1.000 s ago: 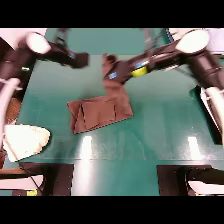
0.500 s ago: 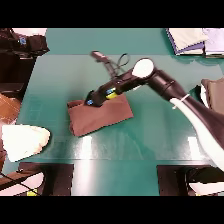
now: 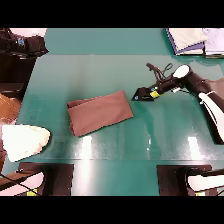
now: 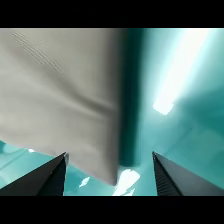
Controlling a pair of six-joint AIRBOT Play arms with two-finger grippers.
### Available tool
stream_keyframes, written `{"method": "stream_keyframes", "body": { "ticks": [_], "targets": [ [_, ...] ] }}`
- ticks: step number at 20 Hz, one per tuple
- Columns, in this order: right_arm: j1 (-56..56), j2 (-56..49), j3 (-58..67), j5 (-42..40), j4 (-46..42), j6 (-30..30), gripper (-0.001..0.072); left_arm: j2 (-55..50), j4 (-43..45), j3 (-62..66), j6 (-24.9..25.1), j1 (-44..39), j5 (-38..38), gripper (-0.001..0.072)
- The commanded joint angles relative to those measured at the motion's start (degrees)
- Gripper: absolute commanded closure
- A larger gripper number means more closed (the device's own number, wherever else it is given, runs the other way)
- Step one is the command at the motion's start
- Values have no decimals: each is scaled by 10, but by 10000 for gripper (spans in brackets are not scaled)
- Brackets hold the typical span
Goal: Fold the shirts.
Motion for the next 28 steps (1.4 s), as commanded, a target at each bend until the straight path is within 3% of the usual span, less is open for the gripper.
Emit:
{"method": "stream_keyframes", "body": {
  "ticks": [1, 6, 9, 10, 11, 12, 13, 17, 20, 28],
  "targets": [
    [-19, -54, -19, 10, 58, -2, 117, 0, -6, 0, 0, 0, -1, 680],
    [39, -101, -18, -44, 163, -32, 118, 0, -6, 0, 0, 0, -1, 680],
    [78, -139, 31, -30, 169, -32, 121, 0, -6, 0, 0, 0, -1, 680],
    [90, -150, 54, -30, 166, -32, 165, 0, -6, 0, 0, 0, -2, 680],
    [101, -158, 78, -31, 161, -32, 346, 0, -6, 0, 0, 0, -2, 680],
    [109, -165, 101, -33, 148, -32, 572, 0, -9, 0, 0, 0, -2, 680],
    [113, -167, 120, -35, 131, -32, 690, 0, -11, 0, 0, -1, -1, 681],
    [87, -130, 172, -47, 11, 23, 691, 0, -9, 0, 0, -42, 0, 681],
    [-3, -61, 182, -46, -73, 49, 691, 0, -10, 0, 0, -86, 19, 680],
    [-372, 73, 166, -67, -88, 54, 691, 0, -10, 0, 0, -165, 98, 680]
  ]
}}
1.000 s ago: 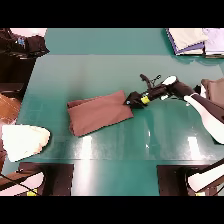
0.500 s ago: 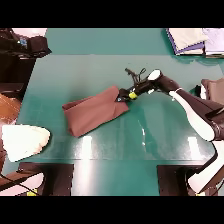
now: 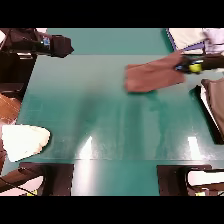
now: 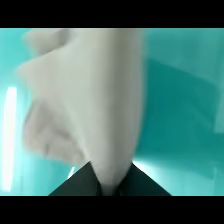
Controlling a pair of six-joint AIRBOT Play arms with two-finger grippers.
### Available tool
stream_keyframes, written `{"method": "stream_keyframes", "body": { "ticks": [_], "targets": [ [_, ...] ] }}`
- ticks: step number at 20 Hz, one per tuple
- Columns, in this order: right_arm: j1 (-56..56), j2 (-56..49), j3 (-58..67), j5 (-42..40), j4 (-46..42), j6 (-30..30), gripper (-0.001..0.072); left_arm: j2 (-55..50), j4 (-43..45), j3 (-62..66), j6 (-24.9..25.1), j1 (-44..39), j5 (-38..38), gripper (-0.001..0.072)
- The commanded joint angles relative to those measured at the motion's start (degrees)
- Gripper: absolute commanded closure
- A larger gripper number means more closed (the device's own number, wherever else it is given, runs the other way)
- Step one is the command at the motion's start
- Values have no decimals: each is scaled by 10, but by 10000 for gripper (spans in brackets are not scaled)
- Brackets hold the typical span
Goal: Fold the shirts.
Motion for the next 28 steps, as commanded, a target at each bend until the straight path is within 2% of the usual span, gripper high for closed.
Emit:
{"method": "stream_keyframes", "body": {
  "ticks": [1, 6, 10, 13, 17, 21, 23, 28],
  "targets": [
    [-153, 43, -1, -20, -6, 5, 691, 0, -1, 0, -1, -29, 39, 680],
    [-268, 33, -1, -40, 50, 4, 691, 0, -5, 0, -3, -34, 46, 680],
    [-277, 23, 3, -63, 97, 2, 691, 0, -7, 0, -5, -34, 45, 680],
    [-265, 23, 64, -64, 99, 2, 691, 0, -9, 0, -5, -34, 44, 680],
    [-275, 23, 184, -21, 97, 2, 691, 0, -9, 0, -5, -34, 33, 680],
    [-312, 28, 234, 60, 96, 5, 691, 0, -8, 0, -5, -34, 30, 680],
    [-334, 43, 216, 94, 82, 5, 691, 0, -8, -1, -5, -34, 28, 680],
    [-390, 121, 85, 123, -33, 5, 691, 0, -8, -1, -4, -34, 18, 680]
  ]
}}
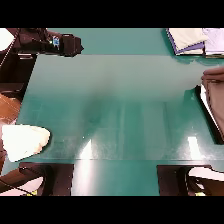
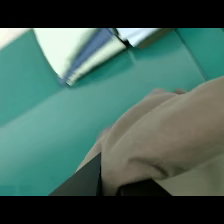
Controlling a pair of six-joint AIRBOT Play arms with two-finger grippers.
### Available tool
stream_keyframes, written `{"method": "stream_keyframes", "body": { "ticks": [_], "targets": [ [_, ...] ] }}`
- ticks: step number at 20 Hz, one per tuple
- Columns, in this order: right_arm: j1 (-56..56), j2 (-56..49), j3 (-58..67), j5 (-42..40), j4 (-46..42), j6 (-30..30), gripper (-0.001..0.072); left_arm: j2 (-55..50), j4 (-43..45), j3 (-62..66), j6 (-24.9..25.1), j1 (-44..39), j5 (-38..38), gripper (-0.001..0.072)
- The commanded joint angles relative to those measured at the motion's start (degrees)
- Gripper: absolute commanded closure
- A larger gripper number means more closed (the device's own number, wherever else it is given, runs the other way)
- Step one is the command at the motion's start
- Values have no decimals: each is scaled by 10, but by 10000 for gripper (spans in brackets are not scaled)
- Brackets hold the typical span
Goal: Fold the shirts.
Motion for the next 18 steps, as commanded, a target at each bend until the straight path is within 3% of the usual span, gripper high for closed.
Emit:
{"method": "stream_keyframes", "body": {
  "ticks": [1, 8, 9, 11, 12, 13, 18],
  "targets": [
    [-49, 54, -95, 26, -77, 1, 691, 0, 0, 0, 1, 0, -5, 680],
    [-144, 112, -278, 24, -147, 0, 680, 0, 0, 0, 5, 0, -14, 680],
    [-155, 111, -290, 24, -146, 0, 581, 0, 0, 0, 5, 0, -17, 680],
    [-172, 111, -304, 23, -146, 0, 301, 0, 1, 0, 5, 0, -21, 680],
    [-180, 112, -307, 23, -146, 0, 190, 0, 1, 0, 5, 0, -21, 680],
    [-185, 112, -306, 26, -145, 0, 123, 0, 1, 0, 5, 0, -20, 680],
    [-143, 112, -247, 33, -48, 0, 117, 0, 1, 0, 5, 0, -19, 680]
  ]
}}
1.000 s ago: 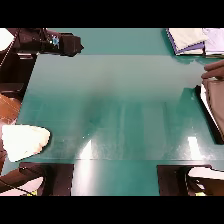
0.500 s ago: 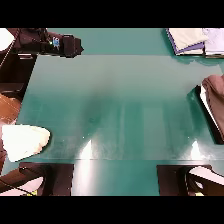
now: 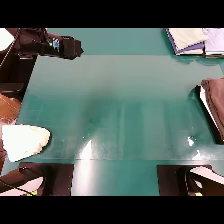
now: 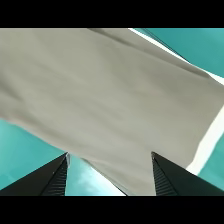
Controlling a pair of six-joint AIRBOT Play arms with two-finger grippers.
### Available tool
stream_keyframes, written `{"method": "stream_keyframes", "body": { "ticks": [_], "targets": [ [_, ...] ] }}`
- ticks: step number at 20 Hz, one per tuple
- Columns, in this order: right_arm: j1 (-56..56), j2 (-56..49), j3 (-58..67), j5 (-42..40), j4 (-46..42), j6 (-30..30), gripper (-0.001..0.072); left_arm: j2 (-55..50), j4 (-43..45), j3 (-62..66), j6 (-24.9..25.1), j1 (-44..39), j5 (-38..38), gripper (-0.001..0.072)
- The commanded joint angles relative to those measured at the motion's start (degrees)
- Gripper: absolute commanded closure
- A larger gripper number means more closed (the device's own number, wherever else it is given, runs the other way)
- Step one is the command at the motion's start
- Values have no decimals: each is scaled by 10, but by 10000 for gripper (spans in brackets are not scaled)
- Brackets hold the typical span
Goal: Fold the shirts.
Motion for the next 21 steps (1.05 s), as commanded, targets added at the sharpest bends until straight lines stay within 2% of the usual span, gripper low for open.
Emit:
{"method": "stream_keyframes", "body": {
  "ticks": [1, 4, 9, 11, 12, 13, 16, 21],
  "targets": [
    [57, 1, 49, 5, 85, 0, 118, 0, 0, 0, 0, 0, 1, 679],
    [194, 1, 113, 13, 143, 0, 118, 0, 0, 0, 0, 0, 5, 679],
    [452, 1, 191, -24, 143, 0, 131, 0, 0, 0, 0, 0, 4, 679],
    [537, 1, 211, -40, 141, 0, 324, 0, 0, 0, 0, 0, 4, 679],
    [573, 1, 219, -49, 141, 0, 479, 0, 0, 0, 0, 0, 4, 680],
    [600, 1, 223, -56, 141, -7, 699, 0, 0, 0, 0, 0, 4, 680],
    [649, 1, 228, -64, 141, -15, 690, 0, 0, 0, 0, 0, 4, 680],
    [644, 1, 228, -61, 143, -15, 690, 0, 0, 0, 0, 0, 4, 679]
  ]
}}
